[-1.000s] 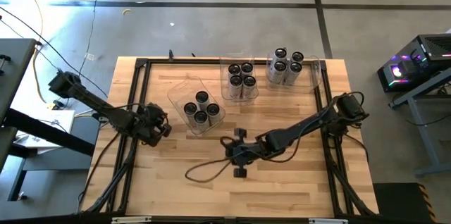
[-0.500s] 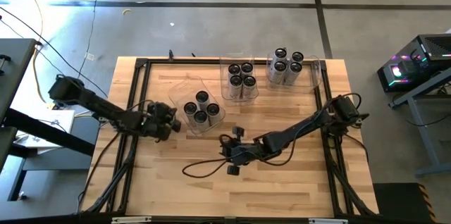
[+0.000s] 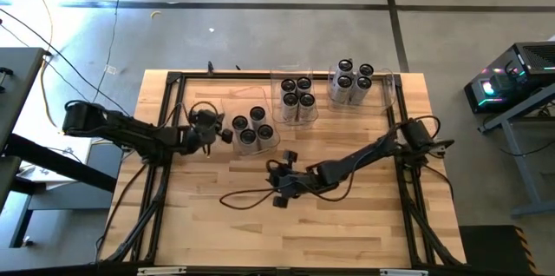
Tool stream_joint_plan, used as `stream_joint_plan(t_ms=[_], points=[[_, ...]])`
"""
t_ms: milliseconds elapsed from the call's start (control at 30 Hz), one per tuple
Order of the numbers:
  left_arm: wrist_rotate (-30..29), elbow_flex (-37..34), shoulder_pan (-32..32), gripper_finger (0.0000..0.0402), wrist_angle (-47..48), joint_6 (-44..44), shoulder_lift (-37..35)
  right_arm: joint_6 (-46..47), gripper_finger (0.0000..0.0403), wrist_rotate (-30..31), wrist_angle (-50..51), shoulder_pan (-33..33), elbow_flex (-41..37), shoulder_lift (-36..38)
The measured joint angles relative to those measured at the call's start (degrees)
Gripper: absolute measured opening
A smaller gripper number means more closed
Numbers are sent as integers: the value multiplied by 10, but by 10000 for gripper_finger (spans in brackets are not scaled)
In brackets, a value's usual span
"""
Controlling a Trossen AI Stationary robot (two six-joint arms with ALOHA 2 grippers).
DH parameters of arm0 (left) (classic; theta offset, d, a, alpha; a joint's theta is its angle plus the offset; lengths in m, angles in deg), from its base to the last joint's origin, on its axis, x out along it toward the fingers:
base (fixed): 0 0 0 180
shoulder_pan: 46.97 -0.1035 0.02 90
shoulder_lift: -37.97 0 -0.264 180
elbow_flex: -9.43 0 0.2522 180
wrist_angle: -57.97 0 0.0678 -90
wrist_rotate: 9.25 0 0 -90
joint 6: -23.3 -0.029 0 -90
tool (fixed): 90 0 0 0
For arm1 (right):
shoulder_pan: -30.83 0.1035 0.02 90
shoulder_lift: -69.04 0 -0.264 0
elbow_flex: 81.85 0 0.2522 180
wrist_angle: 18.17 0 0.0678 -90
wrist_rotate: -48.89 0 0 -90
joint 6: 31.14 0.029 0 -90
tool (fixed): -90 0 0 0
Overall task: Sort soda cans
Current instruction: Adjust all the transparent bins to the top of the table
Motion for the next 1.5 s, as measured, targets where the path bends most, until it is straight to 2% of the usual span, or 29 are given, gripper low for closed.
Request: stream_joint_plan(t_ms=[100, 233, 433, 600, 733, 933, 1100, 1233, 1367, 1500], points=[[23, 2, -36, 0, -49, -57, 8, -6, 110, 16, -25, -16, 0, -23], [47, 17, -85, 0, -46, -122, 1, 8, 110, 23, -46, -41, 0, -39], [68, 63, -95, 0, 55, -193, -66, -9, 110, 1, -96, -69, 0, -60], [83, 124, -59, 0, 250, -201, -140, -17, 110, 9, -128, -91, 0, -78], [85, 160, -6, 0, 394, -156, -191, -17, 109, 24, -143, -102, 0, -79], [103, 162, 109, 0, 479, -50, -217, -16, 110, 38, -170, -125, 0, -80], [88, 110, 206, 0, 417, 51, -191, -23, 110, 29, -194, -137, 0, -80], [44, 53, 244, 0, 344, 157, -155, -57, 110, 29, -197, -133, 0, -68], [0, 13, 243, 0, 260, 205, -114, -57, 110, 44, -153, -109, 0, -24], [-6, 3, 189, 0, 229, 206, -76, -49, 110, 67, -60, -68, 1, 31]])
